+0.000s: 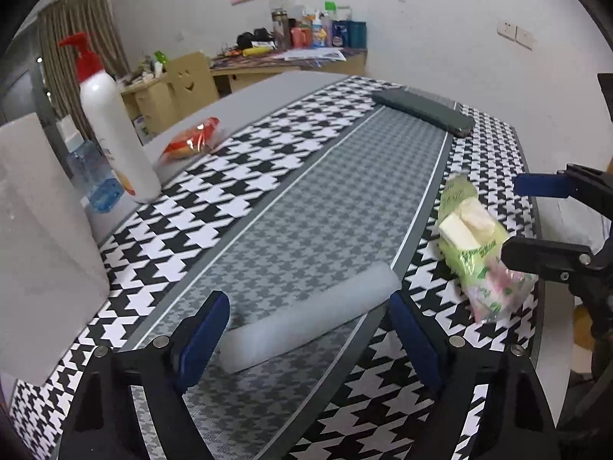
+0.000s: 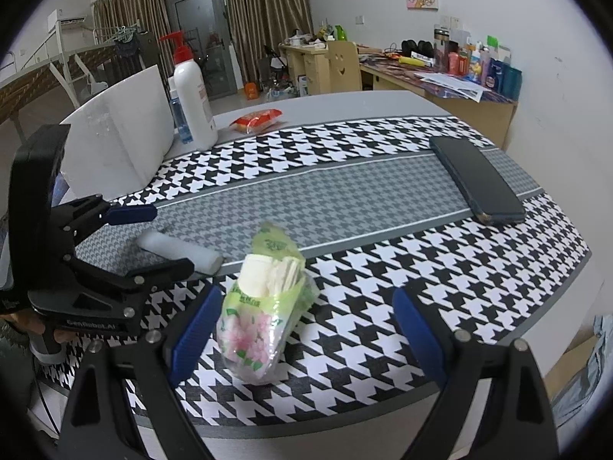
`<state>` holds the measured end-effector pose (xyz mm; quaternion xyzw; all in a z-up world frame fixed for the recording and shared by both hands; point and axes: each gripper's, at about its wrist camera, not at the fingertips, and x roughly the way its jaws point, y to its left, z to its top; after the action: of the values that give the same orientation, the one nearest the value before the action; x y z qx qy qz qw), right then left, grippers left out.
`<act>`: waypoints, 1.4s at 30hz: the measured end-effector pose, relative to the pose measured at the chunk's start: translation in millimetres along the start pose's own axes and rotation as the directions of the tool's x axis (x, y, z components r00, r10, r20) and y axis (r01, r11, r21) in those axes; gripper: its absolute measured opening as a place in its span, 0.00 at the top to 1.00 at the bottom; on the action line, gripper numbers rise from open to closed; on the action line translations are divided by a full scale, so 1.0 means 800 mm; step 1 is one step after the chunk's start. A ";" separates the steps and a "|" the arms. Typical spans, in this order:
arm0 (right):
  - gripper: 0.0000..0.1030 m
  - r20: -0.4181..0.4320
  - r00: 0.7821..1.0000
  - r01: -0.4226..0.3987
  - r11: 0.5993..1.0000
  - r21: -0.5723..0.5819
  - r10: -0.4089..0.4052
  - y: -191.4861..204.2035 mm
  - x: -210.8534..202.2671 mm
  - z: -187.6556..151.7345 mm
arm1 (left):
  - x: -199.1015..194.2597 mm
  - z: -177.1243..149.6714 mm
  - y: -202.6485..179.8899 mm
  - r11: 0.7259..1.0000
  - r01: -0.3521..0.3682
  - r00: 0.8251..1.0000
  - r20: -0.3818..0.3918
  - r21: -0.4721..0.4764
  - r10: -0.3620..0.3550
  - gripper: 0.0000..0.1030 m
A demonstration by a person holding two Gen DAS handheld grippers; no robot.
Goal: Organize soft objects
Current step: 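Lower the left gripper onto the white foam stick while the right approaches the tissue pack, then close the left gripper on the foam stick while the right grips the tissue pack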
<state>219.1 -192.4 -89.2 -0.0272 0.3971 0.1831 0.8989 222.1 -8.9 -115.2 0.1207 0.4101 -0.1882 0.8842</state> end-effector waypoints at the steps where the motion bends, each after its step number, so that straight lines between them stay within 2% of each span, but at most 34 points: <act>1: 0.09 -0.002 1.000 0.001 1.000 -0.001 -0.001 0.000 0.000 -0.001 | 0.003 -0.001 0.002 1.000 0.008 1.000 -0.009 -0.001 -0.008 0.17; 6: 0.09 -0.015 1.000 -0.002 1.000 0.000 0.002 0.002 0.002 -0.006 | 0.013 -0.001 0.010 0.999 0.028 0.999 -0.027 -0.041 -0.029 0.23; 10: 0.09 -0.023 1.000 -0.008 1.000 0.005 0.008 0.004 0.003 -0.010 | 0.008 -0.001 0.003 0.999 0.038 0.999 -0.028 -0.022 -0.039 0.38; 14: 0.09 -0.020 1.000 -0.014 1.000 0.008 0.014 0.006 0.001 -0.010 | 0.004 0.000 0.002 0.999 0.036 0.999 -0.032 -0.024 -0.037 0.46; 15: 0.09 -0.019 1.000 -0.014 1.000 0.007 0.014 0.006 0.001 -0.010 | 0.004 0.000 0.001 0.999 0.032 0.999 -0.033 -0.024 -0.032 0.51; 16: 0.09 -0.019 1.000 -0.015 1.000 0.007 0.015 0.006 0.001 -0.010 | 0.003 0.001 0.000 0.999 0.029 0.999 -0.032 -0.031 -0.030 0.60; 18: 0.09 -0.017 1.000 -0.016 1.000 0.009 0.016 0.006 0.000 -0.011 | 0.002 0.004 -0.002 0.997 0.056 0.998 -0.026 -0.055 -0.057 0.74; 19: 0.09 -0.016 1.000 -0.017 1.000 0.010 0.017 0.006 0.000 -0.011 | 0.001 0.005 -0.007 0.999 0.017 1.000 -0.021 -0.043 -0.018 0.84; 20: 0.09 -0.017 1.000 -0.018 1.000 0.015 0.019 0.006 0.000 -0.011 | 0.003 0.005 -0.012 0.999 -0.038 0.999 -0.020 -0.016 0.038 0.85; 22: 0.09 -0.016 1.000 -0.023 1.000 0.020 0.024 0.006 0.000 -0.012 | 0.003 0.004 -0.013 0.999 -0.043 0.999 -0.008 -0.006 0.043 0.85; 26: 0.09 -0.017 1.000 -0.026 0.999 0.023 0.027 0.003 -0.001 -0.013 | -0.007 0.006 0.006 0.992 0.013 1.000 -0.007 -0.127 -0.014 0.87; 29: 0.09 -0.007 1.000 -0.024 0.999 0.024 0.024 0.003 -0.002 -0.012 | -0.016 0.004 0.006 0.990 -0.021 0.999 0.021 -0.142 0.025 0.88; 37: 0.09 -0.018 1.000 -0.017 1.000 0.013 0.017 0.009 0.007 -0.012 | -0.053 0.000 0.002 0.979 -0.009 0.990 0.138 -0.203 0.037 0.88; 42: 0.09 -0.020 1.000 0.019 1.000 -0.018 -0.019 0.020 0.014 -0.013 | -0.053 -0.006 0.004 0.971 -0.013 0.988 0.145 -0.237 0.049 0.88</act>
<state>213.1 -176.2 -102.4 -0.0408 0.4041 0.1778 0.8963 195.1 5.7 -85.5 0.0071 0.3597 -0.1329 0.9235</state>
